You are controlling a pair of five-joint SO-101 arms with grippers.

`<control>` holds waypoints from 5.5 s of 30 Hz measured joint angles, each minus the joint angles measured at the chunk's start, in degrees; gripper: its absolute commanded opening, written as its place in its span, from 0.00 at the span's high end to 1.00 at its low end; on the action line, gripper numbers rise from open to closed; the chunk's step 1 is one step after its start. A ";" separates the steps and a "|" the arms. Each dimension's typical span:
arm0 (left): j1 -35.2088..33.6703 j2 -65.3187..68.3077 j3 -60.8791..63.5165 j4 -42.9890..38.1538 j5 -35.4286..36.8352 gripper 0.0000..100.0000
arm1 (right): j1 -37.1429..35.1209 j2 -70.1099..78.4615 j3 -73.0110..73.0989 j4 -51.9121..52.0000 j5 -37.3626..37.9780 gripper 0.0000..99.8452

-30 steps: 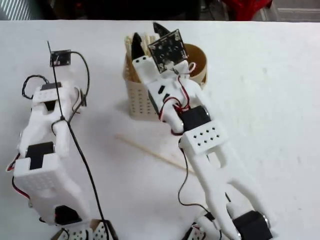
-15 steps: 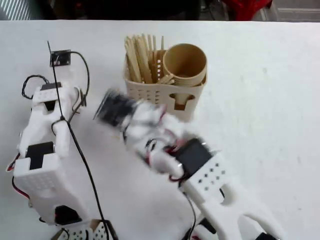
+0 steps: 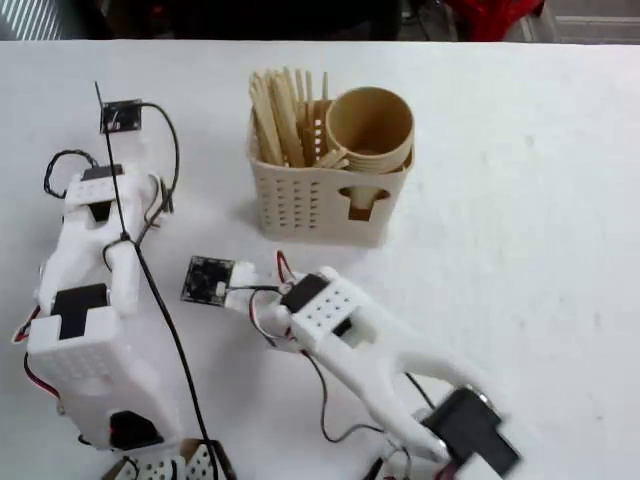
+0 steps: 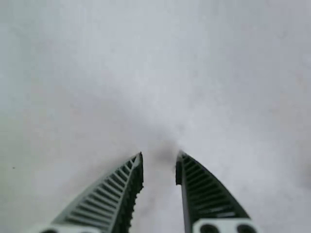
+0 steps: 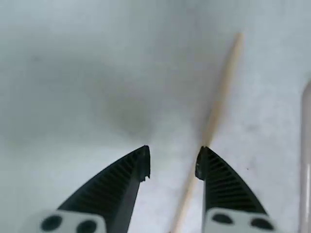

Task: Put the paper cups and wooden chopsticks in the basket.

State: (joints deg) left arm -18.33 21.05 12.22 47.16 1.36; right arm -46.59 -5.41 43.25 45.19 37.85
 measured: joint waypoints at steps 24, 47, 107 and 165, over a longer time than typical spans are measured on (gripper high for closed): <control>0.26 0.00 0.00 0.00 0.00 0.87 | 3.87 -13.80 -2.90 5.80 -4.48 0.98; 0.26 0.00 0.00 0.00 0.00 0.87 | 11.52 -16.09 -43.08 -11.43 -15.65 0.98; 5.54 0.09 -50.81 42.02 -4.04 0.87 | 52.48 -95.82 42.37 25.05 -6.86 0.98; 25.67 -30.68 -13.98 -4.04 -3.16 0.98 | 51.52 -96.97 53.10 23.74 -1.14 0.98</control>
State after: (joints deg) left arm 7.34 -9.63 -1.76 43.12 -1.80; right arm 4.92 -102.37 96.35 68.92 36.70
